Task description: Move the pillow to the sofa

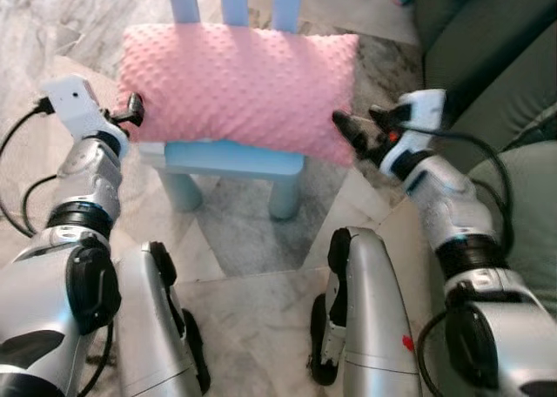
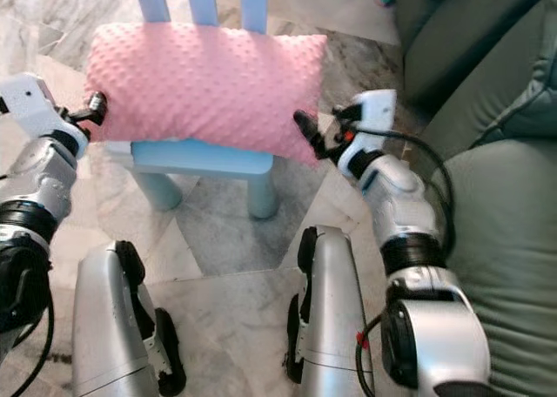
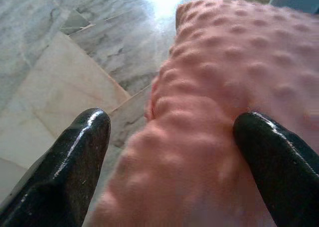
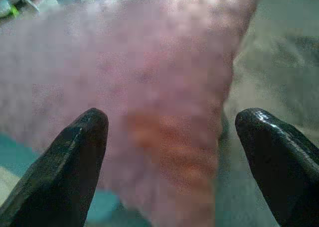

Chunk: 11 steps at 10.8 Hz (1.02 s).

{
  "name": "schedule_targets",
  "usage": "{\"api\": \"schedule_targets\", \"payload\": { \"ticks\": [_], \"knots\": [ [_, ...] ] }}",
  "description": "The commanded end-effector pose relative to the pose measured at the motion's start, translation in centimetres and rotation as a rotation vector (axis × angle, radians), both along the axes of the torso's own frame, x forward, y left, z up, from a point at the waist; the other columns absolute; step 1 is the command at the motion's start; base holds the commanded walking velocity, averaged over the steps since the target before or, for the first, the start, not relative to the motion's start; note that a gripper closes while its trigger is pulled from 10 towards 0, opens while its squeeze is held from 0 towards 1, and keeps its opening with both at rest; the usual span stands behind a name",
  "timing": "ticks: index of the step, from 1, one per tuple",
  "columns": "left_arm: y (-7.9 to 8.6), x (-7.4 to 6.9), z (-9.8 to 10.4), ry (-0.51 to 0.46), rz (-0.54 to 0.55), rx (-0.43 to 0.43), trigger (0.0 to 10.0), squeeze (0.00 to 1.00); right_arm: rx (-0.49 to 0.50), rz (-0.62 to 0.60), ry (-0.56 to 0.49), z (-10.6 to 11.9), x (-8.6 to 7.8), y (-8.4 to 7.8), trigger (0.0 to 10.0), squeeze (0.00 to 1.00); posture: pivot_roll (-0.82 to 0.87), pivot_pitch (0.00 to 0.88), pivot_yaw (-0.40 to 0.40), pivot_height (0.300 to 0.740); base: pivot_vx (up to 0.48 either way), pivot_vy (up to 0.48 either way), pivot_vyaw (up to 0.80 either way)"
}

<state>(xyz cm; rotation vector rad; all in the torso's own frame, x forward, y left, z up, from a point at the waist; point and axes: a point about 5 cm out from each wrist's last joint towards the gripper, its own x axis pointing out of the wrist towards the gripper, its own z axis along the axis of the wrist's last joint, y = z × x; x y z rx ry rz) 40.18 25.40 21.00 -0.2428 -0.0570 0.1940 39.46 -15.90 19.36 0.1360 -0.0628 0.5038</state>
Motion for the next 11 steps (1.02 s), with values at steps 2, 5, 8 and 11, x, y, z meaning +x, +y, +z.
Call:
{"api": "schedule_targets", "payload": {
  "ticks": [2,5,8,11],
  "knots": [
    [-1.0,-0.1,-2.0,0.076,-0.018,-0.026,10.0,0.00,0.039,0.034,0.103,-2.1,0.1,1.6,10.0,0.00,-0.11,0.468,-0.071,0.446,0.000,0.000,0.00],
    [-2.8,0.2,-2.6,0.087,-0.051,-0.109,10.0,0.00,0.005,0.086,0.122,-3.2,0.0,5.6,10.0,0.00,-0.09,0.474,-0.068,0.446,0.000,0.000,0.00],
    [-4.5,0.5,-2.8,0.083,-0.109,-0.160,10.0,0.00,0.033,0.134,0.143,-3.7,-0.4,7.9,10.0,0.00,-0.09,0.479,-0.073,0.446,0.000,0.000,0.00],
    [-6.3,0.8,-2.6,0.071,-0.166,-0.169,8.4,0.00,0.112,0.190,0.144,-3.1,-0.6,10.3,10.0,0.00,-0.09,0.481,-0.076,0.446,0.000,0.000,0.00]
  ]
}}
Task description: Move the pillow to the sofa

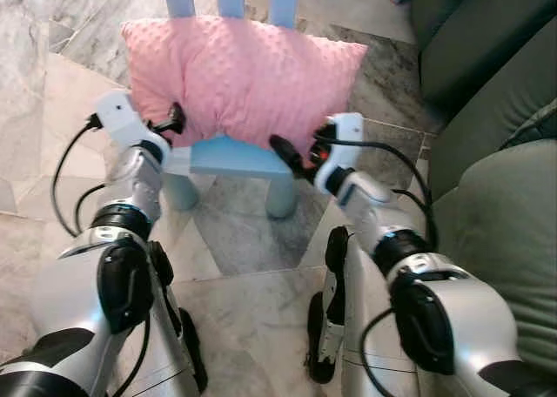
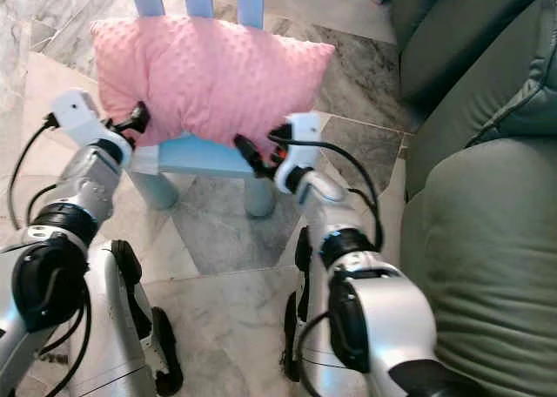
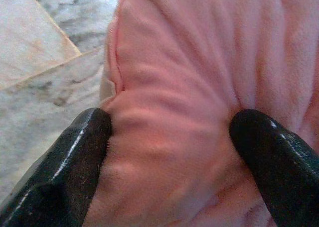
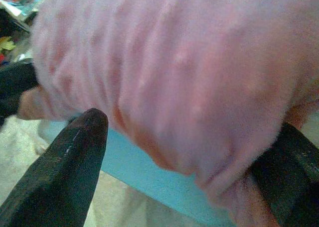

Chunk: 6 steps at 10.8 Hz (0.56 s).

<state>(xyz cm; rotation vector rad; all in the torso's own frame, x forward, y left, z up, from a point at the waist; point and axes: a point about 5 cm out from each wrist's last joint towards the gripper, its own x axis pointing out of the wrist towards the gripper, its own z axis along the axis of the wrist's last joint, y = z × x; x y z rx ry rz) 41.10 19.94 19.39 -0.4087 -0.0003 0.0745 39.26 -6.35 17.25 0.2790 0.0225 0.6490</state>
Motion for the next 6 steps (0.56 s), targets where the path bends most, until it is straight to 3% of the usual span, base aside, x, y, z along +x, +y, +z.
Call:
{"api": "schedule_targets", "payload": {
  "ticks": [1,6],
  "knots": [
    [-1.0,0.0,-0.7,0.023,-0.056,-0.011,0.0,0.00,0.027,0.050,0.031,-0.7,-0.5,1.0,0.0,0.00,-0.09,0.481,-0.076,0.446,0.000,0.000,0.00],
    [0.2,-0.3,-1.0,0.015,-0.036,-0.012,0.0,0.00,0.011,0.016,0.046,-1.6,-0.4,-1.0,0.0,0.00,-0.09,0.477,-0.079,0.446,0.000,0.000,0.00]
  ]
}}
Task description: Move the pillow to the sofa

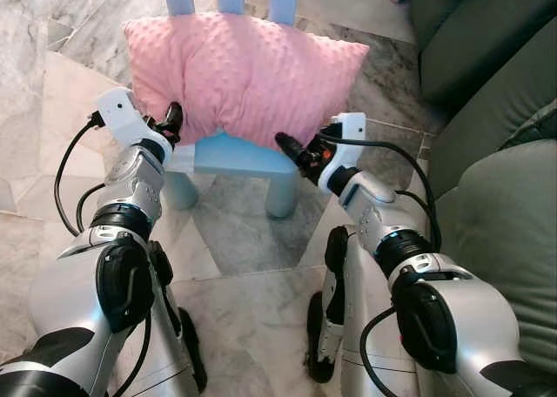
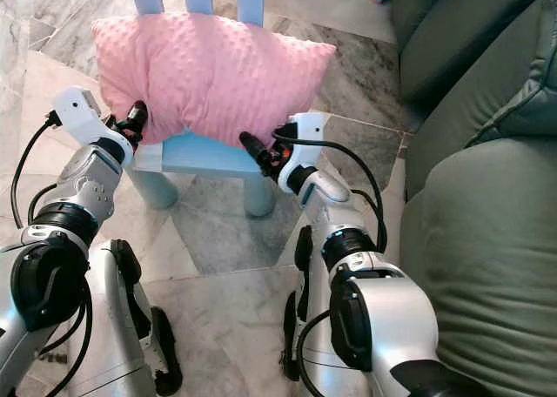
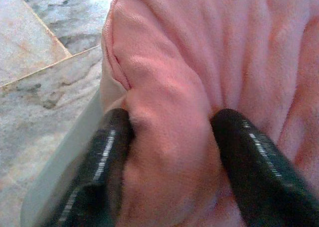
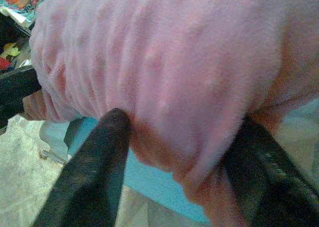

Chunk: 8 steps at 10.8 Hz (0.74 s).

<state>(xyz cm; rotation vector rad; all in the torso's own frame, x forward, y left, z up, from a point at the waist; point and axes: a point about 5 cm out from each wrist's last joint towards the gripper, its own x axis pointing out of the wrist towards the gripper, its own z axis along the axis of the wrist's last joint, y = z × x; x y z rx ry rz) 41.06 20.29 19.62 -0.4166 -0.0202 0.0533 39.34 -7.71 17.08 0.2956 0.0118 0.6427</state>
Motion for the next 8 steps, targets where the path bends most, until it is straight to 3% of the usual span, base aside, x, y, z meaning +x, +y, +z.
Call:
{"api": "schedule_targets", "payload": {
  "ticks": [1,8],
  "knots": [
    [-0.16,-0.29,-1.24,0.035,-0.017,-0.007,0.0,0.00,-0.012,0.022,0.050,-1.47,-0.52,0.39,0.0,0.00,-0.09,0.479,-0.078,0.446,0.000,0.000,0.00],
    [0.07,-0.32,-1.22,0.032,0.001,-0.007,0.0,0.00,-0.031,0.014,0.048,-1.61,-0.54,0.34,0.0,0.00,-0.09,0.486,-0.081,0.446,0.000,0.000,0.00]
  ]
}}
